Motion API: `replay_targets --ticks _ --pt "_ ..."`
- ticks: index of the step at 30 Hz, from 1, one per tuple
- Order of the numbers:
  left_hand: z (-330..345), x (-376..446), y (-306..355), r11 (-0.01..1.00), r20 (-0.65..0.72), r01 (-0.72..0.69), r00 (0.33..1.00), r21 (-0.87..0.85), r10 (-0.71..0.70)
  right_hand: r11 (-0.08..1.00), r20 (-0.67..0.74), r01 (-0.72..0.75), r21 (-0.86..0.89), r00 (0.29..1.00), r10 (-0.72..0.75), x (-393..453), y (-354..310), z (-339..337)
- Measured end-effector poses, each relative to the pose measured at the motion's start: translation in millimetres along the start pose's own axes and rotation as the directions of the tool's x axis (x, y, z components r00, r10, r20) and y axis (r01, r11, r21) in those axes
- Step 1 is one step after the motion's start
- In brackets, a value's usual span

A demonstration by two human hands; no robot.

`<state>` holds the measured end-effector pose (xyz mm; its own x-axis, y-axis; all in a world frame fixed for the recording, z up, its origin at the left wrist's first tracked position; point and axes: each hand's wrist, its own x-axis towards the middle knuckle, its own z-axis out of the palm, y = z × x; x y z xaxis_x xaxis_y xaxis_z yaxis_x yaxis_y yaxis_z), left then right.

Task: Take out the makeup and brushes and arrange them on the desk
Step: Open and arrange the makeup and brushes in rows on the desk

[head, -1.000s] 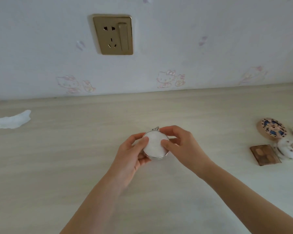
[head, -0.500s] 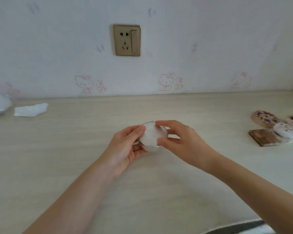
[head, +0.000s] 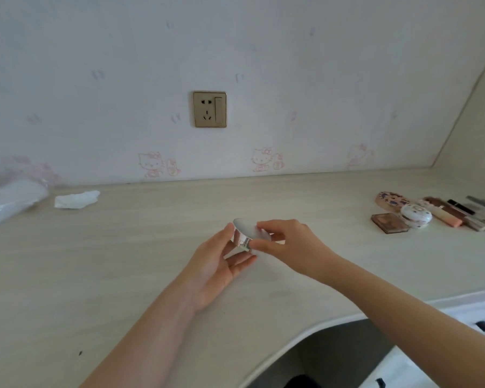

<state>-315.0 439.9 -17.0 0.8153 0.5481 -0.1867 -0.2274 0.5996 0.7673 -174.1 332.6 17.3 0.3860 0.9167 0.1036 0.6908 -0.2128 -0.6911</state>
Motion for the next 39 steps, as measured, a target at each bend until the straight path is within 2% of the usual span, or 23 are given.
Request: replay_targets --ticks 3,10,14,21,25,31,35,39 --pt "0.0 -0.7 -2.4 0.996 0.087 -0.037 0.996 0.077 0.03 0.999 0.025 0.012 0.036 1.0 -0.013 -2.7 -1.4 -4.0" --pt "-4.2 1.3 -4.4 0.981 0.117 -0.153 0.983 0.122 0.138 0.999 0.029 0.037 0.013 0.999 -0.037 3.9 -0.9 -10.6" --pt "-11.2 -0.1 -6.2 0.945 0.112 -0.238 0.97 0.225 0.218 0.992 0.089 0.096 -0.081 0.992 -0.089 5.8 0.3 -14.6" --pt "-13.6 3.4 -5.5 0.936 0.153 -0.234 0.968 0.263 0.199 0.984 0.155 0.157 -0.08 0.978 -0.143 17.2 2.0 -20.2" --pt "-15.1 3.6 -2.7 0.907 0.163 -0.266 0.961 0.327 0.223 0.956 0.195 0.227 -0.185 0.962 -0.191 21.4 2.2 -18.5" --pt "-18.6 2.7 -1.2 0.884 0.149 -0.279 0.959 0.375 0.239 0.931 0.232 0.28 -0.234 0.946 -0.226 21.4 -8.8 -20.8" --pt "-18.0 4.5 -1.5 0.871 0.126 -0.271 0.962 0.41 0.241 0.923 0.265 0.279 -0.264 0.941 -0.209 28.8 -13.6 -26.3" --pt "-17.6 2.9 -1.4 0.861 0.134 -0.269 0.963 0.432 0.233 0.914 0.359 0.288 -0.286 0.916 -0.177 34.1 -16.6 -30.7"
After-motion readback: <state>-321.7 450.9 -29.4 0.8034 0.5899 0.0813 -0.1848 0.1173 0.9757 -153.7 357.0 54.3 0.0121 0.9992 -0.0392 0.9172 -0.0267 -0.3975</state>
